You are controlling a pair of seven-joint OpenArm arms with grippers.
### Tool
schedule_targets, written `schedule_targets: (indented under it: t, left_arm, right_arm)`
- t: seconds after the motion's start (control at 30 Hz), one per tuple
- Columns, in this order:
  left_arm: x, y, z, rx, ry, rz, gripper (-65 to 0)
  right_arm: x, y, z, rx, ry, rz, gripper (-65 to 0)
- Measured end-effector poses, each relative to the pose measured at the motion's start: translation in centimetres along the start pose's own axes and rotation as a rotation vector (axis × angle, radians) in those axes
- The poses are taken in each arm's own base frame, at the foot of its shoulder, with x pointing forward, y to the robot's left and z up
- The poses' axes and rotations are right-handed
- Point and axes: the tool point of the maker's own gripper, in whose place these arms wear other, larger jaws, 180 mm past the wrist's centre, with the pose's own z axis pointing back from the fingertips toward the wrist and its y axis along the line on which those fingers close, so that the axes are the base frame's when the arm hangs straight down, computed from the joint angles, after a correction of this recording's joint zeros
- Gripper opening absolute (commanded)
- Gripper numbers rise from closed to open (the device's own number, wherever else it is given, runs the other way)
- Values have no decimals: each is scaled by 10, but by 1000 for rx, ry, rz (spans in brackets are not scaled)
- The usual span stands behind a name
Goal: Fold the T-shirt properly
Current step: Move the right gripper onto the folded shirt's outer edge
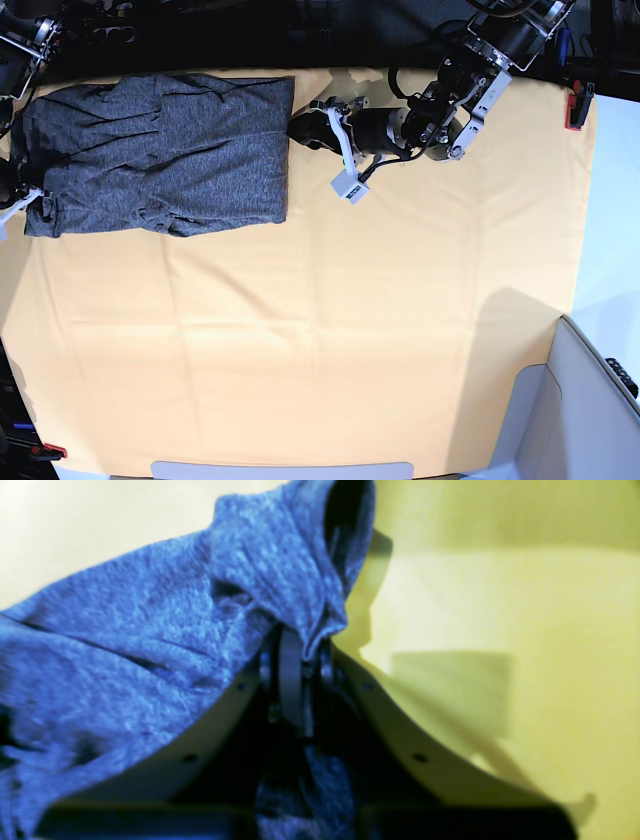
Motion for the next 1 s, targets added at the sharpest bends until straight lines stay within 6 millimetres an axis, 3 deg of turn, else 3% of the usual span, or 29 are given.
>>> schedule_targets:
  t: [0.17,0.23,0.5,0.6,0.83,1.0]
  left_arm:
    - [0,0,0,0,2,-1,-489]
    - [0,0,0,0,0,0,-489]
    - [0,0,0,0,2,-1,-489]
    - [0,0,0,0,-1,-1,-489]
    - [0,0,0,0,0,-1,-489]
    - [0,0,0,1,2,-1,-489]
  right_arm:
    - [-10,17,14,-54,21,145,-650]
    - [-18,33,20,-41,44,214,-650]
    - [-10,81,41,-15,-59,350,-650]
    - [-19,107,45,16,-81,378,-650]
    - [-7,161,66,61,-225,339,-650]
    - [-9,202,64,137,-243,355,-650]
